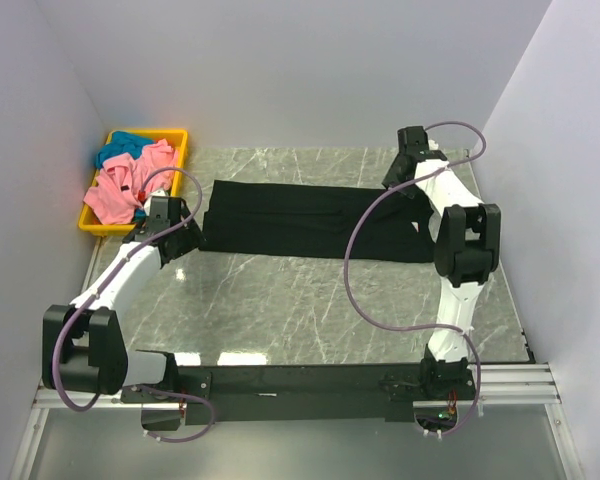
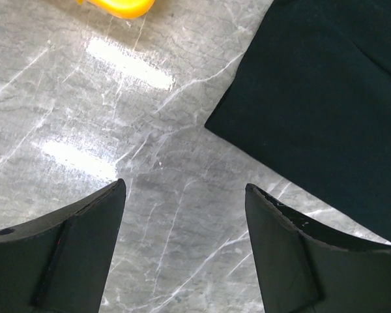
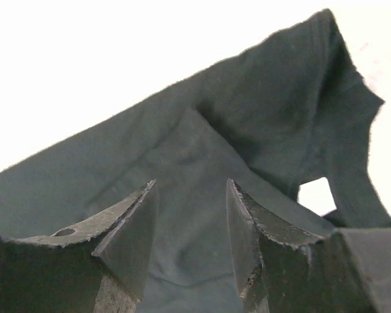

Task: Fold and stack the t-shirts
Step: Fold the tshirt

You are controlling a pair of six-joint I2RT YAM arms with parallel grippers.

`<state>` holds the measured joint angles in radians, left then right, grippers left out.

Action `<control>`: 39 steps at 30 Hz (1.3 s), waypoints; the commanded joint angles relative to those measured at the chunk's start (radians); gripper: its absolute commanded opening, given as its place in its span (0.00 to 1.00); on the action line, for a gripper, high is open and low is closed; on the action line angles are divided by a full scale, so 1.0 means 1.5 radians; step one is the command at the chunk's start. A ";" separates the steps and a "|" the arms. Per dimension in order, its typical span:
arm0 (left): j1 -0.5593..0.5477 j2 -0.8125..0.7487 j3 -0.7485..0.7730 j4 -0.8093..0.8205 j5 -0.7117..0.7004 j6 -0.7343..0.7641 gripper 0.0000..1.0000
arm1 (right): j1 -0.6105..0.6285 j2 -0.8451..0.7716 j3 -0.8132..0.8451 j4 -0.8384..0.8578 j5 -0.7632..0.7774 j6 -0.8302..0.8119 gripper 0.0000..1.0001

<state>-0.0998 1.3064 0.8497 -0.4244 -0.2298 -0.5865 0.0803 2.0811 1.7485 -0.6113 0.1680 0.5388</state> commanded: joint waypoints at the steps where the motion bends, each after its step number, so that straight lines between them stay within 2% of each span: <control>1: -0.002 0.002 0.011 0.012 0.003 0.008 0.80 | -0.001 -0.089 -0.037 0.040 0.010 -0.055 0.53; 7: -0.002 0.012 0.013 0.009 0.014 0.006 0.84 | -0.014 -0.163 -0.176 0.086 -0.019 -0.066 0.53; 9: -0.003 0.015 0.015 0.008 0.016 0.005 0.84 | -0.028 -0.178 -0.221 0.108 -0.070 -0.068 0.52; 12: -0.002 0.012 0.013 0.009 0.009 0.004 0.84 | -0.042 -0.175 -0.225 0.129 -0.137 -0.080 0.49; 16: -0.003 0.009 0.015 0.012 0.003 0.005 0.84 | -0.019 -0.158 -0.198 0.147 -0.167 -0.109 0.46; 23: -0.002 0.028 0.024 0.009 0.001 0.009 0.84 | 0.089 -0.080 -0.079 0.124 -0.052 -0.128 0.46; 27: -0.002 0.029 0.023 0.010 0.004 0.008 0.83 | 0.149 -0.017 -0.001 0.069 0.030 -0.143 0.47; 33: -0.003 0.029 0.023 0.010 0.012 0.008 0.83 | 0.188 0.051 0.081 0.019 0.114 -0.172 0.47; 39: -0.002 0.026 0.022 0.011 0.016 0.008 0.83 | 0.209 0.092 0.111 -0.003 0.132 -0.191 0.45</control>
<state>-0.0998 1.3529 0.8513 -0.4286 -0.2203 -0.5865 0.3836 2.2021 1.8629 -0.5797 0.3004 0.2840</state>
